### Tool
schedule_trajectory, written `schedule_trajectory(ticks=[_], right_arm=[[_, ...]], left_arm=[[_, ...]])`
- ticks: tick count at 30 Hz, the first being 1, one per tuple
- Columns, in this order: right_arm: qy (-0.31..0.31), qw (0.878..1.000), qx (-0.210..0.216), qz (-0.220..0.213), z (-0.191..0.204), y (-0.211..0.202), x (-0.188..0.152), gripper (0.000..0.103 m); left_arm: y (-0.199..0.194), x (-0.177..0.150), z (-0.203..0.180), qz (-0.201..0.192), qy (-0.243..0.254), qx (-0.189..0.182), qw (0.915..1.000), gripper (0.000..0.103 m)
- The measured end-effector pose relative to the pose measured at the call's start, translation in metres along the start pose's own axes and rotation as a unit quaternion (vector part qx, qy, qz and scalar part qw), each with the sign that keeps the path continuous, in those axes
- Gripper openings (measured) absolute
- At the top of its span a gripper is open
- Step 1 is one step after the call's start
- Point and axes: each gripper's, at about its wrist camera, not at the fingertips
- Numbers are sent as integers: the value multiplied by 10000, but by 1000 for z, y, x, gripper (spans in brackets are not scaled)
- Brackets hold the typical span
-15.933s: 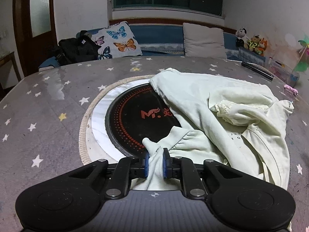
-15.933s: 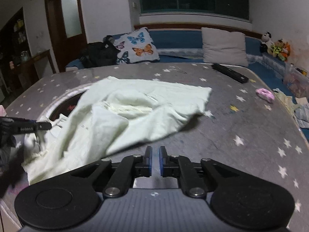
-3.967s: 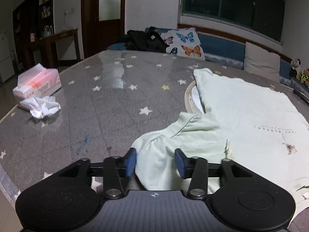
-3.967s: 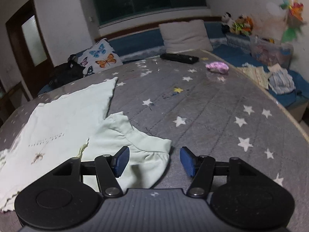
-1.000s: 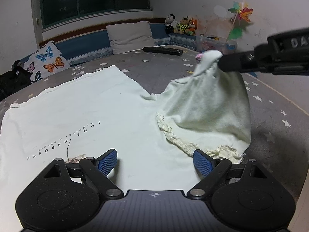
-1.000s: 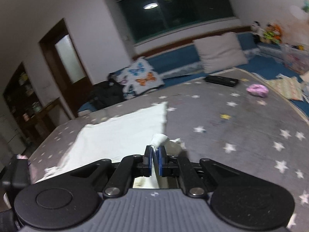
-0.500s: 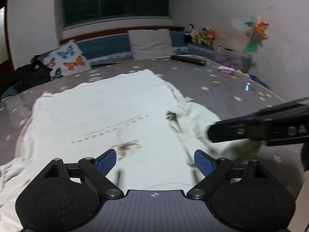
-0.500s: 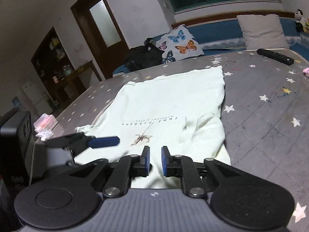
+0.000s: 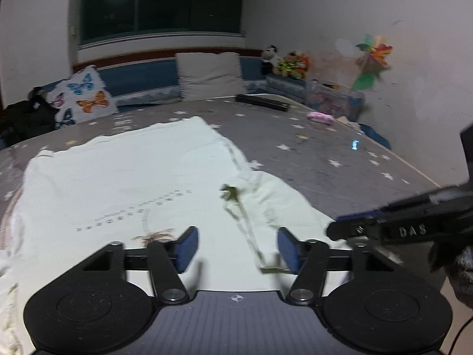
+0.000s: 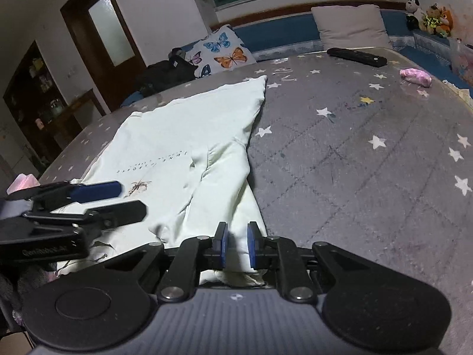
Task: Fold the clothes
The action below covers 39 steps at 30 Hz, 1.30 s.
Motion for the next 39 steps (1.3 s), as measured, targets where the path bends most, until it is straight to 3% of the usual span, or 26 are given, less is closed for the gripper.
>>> schedule_trajectory(ticks=[2,5,10,21,26,29,32,34,39], right_arm=[[-105,9999,-18,-55,2,-3,7,14],[-284,9994,-32,-175,5,-4,22,14],[-612,9979,-32,-196,17,16,51,14],[-1178,9920,-425,161,38,76,87,15],[-1339,9894,-548,97,48,69,84,15],[-1463,9878,-537,7,56,59,79,23],[-1589,9863,-436,-16,66,53,72,24],[-1681,9851,-361,-7,74,51,68,33],[-1935,9810,-152,56,97,49,58,42]], left_arm=[[2,-1,-4,7,110,-77,9999,41],[5,-4,-10,50,217,-155,9996,31],[11,-6,-15,129,386,-249,9989,23],[16,-11,-16,243,427,-309,9983,25],[-8,-20,5,41,38,-53,10000,27],[-28,-31,28,-94,-363,251,9990,33],[-49,-46,56,-208,-870,646,9939,33],[-62,-58,77,-246,-1242,929,9876,33],[-93,-93,129,-233,-2207,1716,9598,37]])
Point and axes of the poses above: each gripper's, at about its wrist camera, not at the fingertips, and y roughly the way its jaws point, z to its left, x to its top, and after that the axes turned 14 degrees about z, right-handed
